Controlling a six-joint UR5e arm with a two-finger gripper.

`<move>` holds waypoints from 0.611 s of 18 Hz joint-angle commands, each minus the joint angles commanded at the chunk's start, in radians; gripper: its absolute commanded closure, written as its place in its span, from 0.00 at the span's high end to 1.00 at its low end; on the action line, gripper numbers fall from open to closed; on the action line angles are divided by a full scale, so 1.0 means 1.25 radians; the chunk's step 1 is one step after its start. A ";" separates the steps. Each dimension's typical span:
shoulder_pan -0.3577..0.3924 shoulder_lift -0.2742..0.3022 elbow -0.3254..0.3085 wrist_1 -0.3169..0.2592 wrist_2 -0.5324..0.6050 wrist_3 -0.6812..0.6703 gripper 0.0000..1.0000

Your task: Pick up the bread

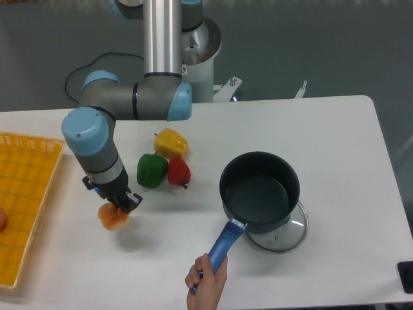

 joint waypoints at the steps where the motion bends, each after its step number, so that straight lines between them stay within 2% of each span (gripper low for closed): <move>1: 0.004 0.001 0.012 -0.032 0.001 0.000 0.00; 3: 0.005 0.006 0.037 -0.094 0.002 0.002 0.00; 11: 0.012 0.028 0.045 -0.101 -0.001 0.002 0.00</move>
